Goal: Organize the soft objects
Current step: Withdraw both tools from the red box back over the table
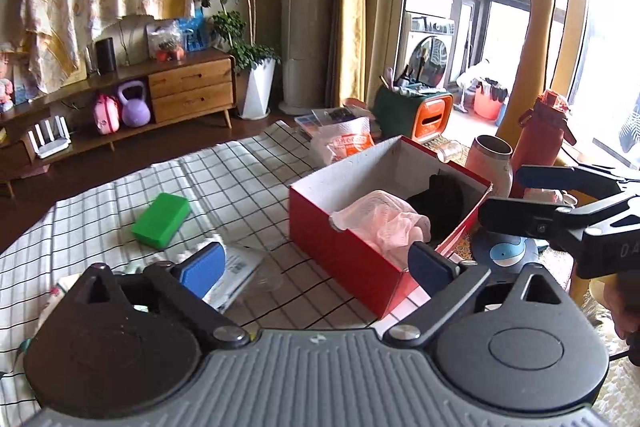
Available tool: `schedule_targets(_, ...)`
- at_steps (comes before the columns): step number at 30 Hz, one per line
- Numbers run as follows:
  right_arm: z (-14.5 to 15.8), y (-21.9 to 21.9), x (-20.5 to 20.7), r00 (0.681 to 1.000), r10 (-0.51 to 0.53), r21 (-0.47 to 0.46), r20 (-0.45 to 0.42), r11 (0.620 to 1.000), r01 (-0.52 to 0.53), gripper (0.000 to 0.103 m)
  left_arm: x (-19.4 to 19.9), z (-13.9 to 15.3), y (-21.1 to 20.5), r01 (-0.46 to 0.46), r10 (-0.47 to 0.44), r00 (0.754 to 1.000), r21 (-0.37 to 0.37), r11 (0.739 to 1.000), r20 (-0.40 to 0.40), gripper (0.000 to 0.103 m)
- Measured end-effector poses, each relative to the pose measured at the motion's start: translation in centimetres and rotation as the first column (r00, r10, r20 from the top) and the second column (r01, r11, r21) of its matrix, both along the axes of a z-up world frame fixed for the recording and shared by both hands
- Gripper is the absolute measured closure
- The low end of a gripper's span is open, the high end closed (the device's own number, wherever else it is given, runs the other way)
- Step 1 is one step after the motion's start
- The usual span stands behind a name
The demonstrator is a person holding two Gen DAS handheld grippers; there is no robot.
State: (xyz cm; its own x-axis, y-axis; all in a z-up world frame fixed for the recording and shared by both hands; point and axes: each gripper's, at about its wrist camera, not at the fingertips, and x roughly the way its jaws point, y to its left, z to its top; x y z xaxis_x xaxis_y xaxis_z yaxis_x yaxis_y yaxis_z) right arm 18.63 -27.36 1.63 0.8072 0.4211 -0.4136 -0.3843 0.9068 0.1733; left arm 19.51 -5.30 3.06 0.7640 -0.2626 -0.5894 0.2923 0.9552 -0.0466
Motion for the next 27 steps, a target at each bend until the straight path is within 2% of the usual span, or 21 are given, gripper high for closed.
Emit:
schedule_targets(10, -1.2, 4.9, -2.3, 0.998, 0.069, -0.021, -0.012, 0.997, -0.069, 0.000, -5.2, -0.1, 7.2, -0.085, 0.086, 0.994, -0.021, 0.996, 0.060, 0.000)
schedule_targets(16, -2.5, 8.2, -2.6, 0.994, 0.100, -0.024, -0.048, 0.995, -0.101, 0.000, -7.3, -1.9, 11.6, -0.136, 0.137, 0.990, -0.018, 0.990, 0.028, 0.000)
schedule_targets(21, -3.9, 11.1, -3.2, 0.990, 0.133, -0.050, -0.039, 0.990, -0.135, 0.001, -9.1, -3.4, 16.3, -0.232, 0.234, 0.971, -0.066, 0.971, 0.037, 0.000)
schedule_targets(27, -6.1, 13.9, -2.9, 0.985, 0.157, -0.081, -0.071, 0.983, -0.163, 0.001, -10.6, -5.9, 19.6, -0.327, 0.330, 0.942, -0.055, 0.944, 0.059, 0.000)
